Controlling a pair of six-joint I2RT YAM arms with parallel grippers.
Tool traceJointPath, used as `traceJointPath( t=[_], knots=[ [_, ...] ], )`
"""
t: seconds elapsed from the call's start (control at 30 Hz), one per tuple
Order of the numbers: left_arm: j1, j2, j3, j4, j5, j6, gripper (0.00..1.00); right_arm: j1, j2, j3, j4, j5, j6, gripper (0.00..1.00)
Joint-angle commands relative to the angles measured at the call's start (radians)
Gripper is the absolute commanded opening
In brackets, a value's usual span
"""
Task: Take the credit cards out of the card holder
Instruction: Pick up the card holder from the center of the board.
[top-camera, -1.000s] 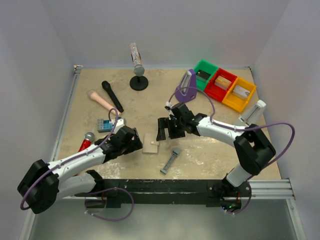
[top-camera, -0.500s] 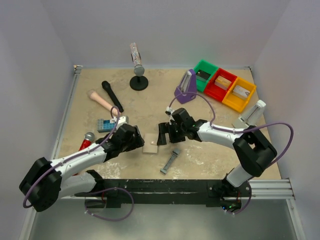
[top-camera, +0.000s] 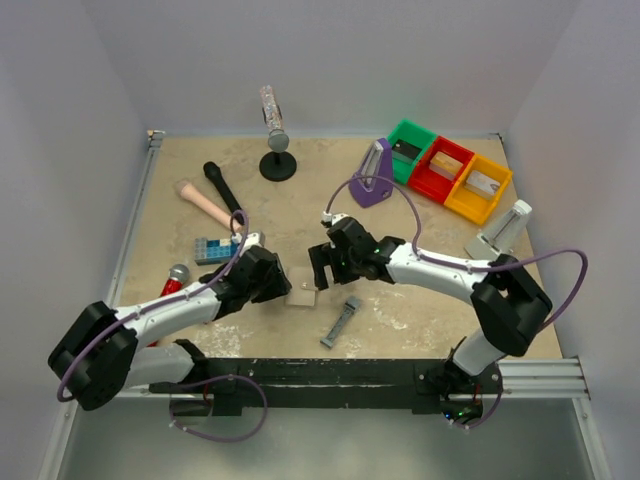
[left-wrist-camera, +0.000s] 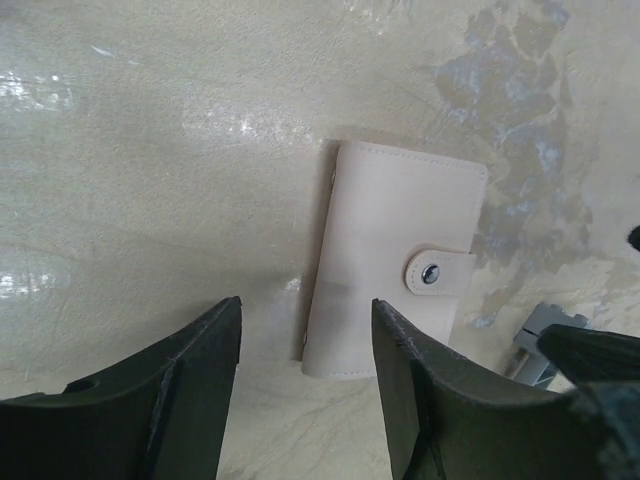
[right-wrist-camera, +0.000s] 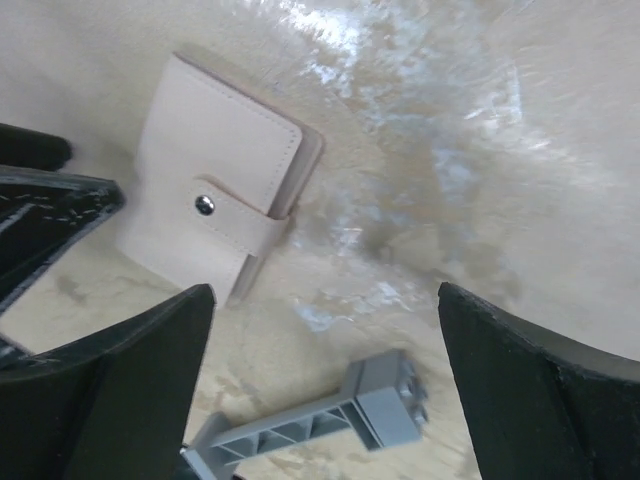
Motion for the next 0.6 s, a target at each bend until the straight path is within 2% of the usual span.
traceJointPath(
  t=[0.0, 0.07, 0.13, 0.2, 0.27, 0.4, 0.47, 0.57],
  knots=[
    [0.003, -0.089, -0.015, 0.005, -0.046, -0.001, 0.61, 0.143, -0.082, 0.129, -0.173, 0.48, -0.133, 0.99],
    [0.003, -0.112, -0.016, -0.012, -0.061, 0.001, 0.65, 0.168, -0.078, 0.184, -0.268, 0.609, -0.077, 0.99],
    [0.003, -0.133, -0.019, -0.017, -0.075, 0.001, 0.76, 0.168, -0.073, 0.217, -0.343, 0.66, 0.017, 0.99],
    [0.003, -0.153, -0.021, -0.027, -0.089, -0.01, 0.89, 0.165, -0.101, 0.188, -0.278, 0.604, -0.015, 0.99],
    [0.003, -0.173, -0.027, -0.012, -0.103, -0.011, 0.93, 0.165, -0.128, 0.14, -0.175, 0.462, -0.076, 0.99],
    [0.003, -0.236, -0.084, 0.077, -0.112, -0.013, 0.95, 0.165, -0.134, 0.129, -0.106, 0.297, -0.106, 0.99],
    [0.005, -0.276, -0.127, 0.152, -0.094, -0.013, 0.95, 0.161, -0.186, 0.065, -0.002, 0.206, -0.077, 0.99],
    [0.013, -0.328, -0.188, 0.268, -0.023, -0.031, 0.87, 0.16, -0.251, -0.004, 0.133, 0.144, -0.028, 0.93]
  ],
)
